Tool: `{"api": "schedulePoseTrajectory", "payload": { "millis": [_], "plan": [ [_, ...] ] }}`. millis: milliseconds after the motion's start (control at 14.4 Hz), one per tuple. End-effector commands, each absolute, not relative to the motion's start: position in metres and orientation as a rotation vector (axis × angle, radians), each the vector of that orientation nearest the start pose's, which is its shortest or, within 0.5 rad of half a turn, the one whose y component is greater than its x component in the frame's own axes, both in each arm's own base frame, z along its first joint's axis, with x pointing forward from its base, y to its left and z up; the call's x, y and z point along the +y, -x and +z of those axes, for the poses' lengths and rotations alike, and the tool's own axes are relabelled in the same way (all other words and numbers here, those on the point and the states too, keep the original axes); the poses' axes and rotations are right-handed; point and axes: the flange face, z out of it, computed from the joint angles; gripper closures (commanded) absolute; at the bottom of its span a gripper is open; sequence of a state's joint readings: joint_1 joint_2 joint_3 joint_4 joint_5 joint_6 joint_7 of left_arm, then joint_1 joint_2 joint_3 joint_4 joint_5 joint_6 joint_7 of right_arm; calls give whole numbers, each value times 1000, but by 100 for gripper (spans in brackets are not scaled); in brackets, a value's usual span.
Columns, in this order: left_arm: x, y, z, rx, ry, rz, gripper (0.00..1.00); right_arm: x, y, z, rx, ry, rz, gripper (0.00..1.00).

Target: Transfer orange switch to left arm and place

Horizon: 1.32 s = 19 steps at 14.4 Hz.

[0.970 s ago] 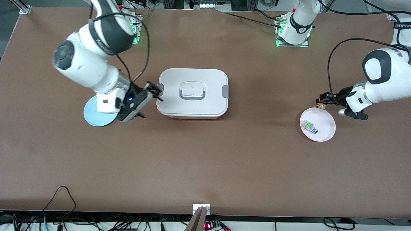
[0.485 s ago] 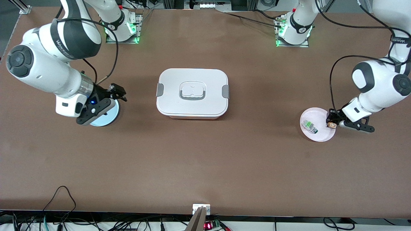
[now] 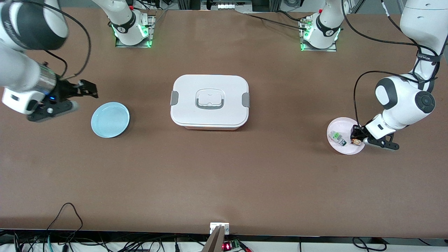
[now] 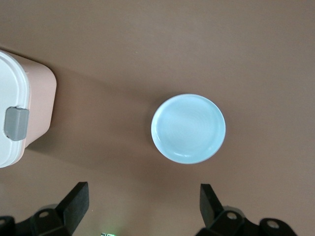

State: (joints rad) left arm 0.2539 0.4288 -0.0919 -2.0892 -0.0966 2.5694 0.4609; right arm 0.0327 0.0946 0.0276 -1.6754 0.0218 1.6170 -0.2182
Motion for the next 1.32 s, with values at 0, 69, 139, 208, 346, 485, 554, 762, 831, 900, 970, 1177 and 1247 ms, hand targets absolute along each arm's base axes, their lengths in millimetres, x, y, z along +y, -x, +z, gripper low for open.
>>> {"api": "schedulePoseTrajectory", "payload": {
  "millis": [0, 69, 139, 208, 346, 485, 554, 762, 831, 900, 970, 1177, 1247],
  "plan": [
    [101, -588, 216, 376, 3176, -120, 100, 39, -552, 554, -335, 3126, 247, 0],
    [103, -587, 212, 371, 3178, -111, 100, 46, -545, 564, -282, 3151, 241, 0],
    [105, -586, 209, 364, 3179, -103, 100, 47, -541, 569, -197, 3166, 237, 0],
    [108, -585, 205, 357, 3181, -93, 99, 47, -536, 578, -148, 3174, 222, 0],
    [109, -584, 205, 357, 3179, -92, 87, 46, -529, 591, -131, 3176, 200, 0],
    [109, -585, 207, 351, 3181, -95, 1, 28, -524, 606, -26, 3177, 145, 0],
    [111, -584, 208, 344, 3180, -100, 0, 20, -522, 612, 32, 3168, 118, 0],
    [111, -584, 217, 342, 3176, -115, 0, 16, -532, 623, 80, 3163, 25, 0],
    [111, -584, 225, 337, 3170, -133, 0, 18, -538, 625, 73, 3163, 25, 0],
    [111, -581, 233, 323, 3168, -143, 0, 17, -542, 629, 66, 3161, 11, 0],
    [109, -577, 236, 324, 3168, -138, 0, 17, -544, 628, 80, 3160, 8, 0],
    [119, -554, 270, 296, 3187, -52, 0, 18, -543, 634, 74, 3168, -7, 0],
    [118, -558, 298, 312, 3170, -110, 0, 19, -542, 635, 71, 3165, -7, 0]
  ]
}}
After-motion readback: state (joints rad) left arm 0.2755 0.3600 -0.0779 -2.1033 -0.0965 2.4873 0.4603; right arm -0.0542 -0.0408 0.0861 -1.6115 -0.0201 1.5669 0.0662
